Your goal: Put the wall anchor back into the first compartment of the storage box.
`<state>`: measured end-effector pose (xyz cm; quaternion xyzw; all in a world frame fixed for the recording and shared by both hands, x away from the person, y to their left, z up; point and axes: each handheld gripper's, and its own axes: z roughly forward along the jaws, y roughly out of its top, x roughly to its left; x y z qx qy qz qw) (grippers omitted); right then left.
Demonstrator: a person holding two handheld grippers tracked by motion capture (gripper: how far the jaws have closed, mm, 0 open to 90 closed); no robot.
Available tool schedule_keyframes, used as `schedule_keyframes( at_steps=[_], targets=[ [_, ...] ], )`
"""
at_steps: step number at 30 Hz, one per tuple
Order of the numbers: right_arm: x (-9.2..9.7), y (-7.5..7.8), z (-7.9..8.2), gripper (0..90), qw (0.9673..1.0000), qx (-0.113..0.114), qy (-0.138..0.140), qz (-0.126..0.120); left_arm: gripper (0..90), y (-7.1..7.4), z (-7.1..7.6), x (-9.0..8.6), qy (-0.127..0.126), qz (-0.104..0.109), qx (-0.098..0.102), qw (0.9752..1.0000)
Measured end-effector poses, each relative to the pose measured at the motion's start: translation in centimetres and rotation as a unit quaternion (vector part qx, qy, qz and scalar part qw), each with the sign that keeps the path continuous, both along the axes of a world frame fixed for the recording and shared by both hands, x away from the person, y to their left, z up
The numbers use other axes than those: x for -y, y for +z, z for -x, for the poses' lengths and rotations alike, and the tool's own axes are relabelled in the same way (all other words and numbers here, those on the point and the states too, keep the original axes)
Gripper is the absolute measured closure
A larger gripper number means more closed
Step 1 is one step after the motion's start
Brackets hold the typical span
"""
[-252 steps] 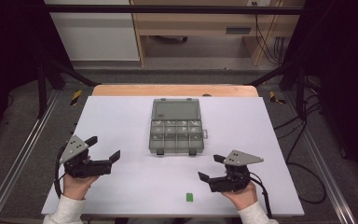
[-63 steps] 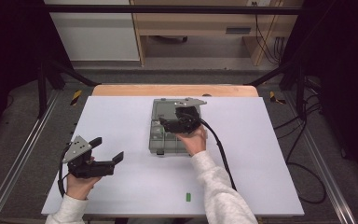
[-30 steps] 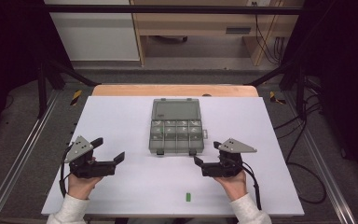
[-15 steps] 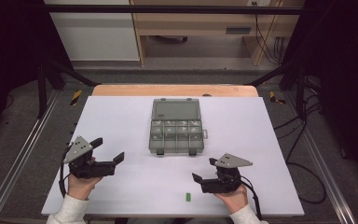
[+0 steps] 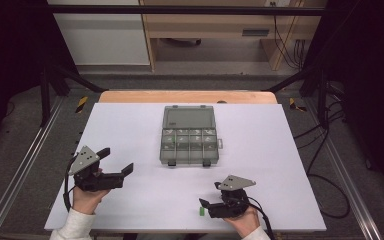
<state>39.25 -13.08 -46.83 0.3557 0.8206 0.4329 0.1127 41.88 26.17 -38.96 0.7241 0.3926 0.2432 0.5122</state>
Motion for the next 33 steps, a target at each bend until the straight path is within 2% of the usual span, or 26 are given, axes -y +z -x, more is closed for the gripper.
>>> schedule_keyframes(
  at_steps=[7,15,33],
  targets=[
    [-1.1,-1.0,0.3,29.7,0.9991,-0.010,0.017,0.036,2.2,0.0,0.0,0.1,-0.001,-0.001,0.000,1.0000],
    [-1.4,-1.5,0.5,38.8,0.9982,-0.022,0.025,0.049,2.3,0.0,0.0,0.0,-0.001,-0.001,0.000,1.0000],
    [-0.5,-1.1,1.1,56.7,0.9983,-0.032,0.027,0.041,2.4,0.1,0.1,0.0,-0.001,-0.001,0.000,1.0000]
  ],
)
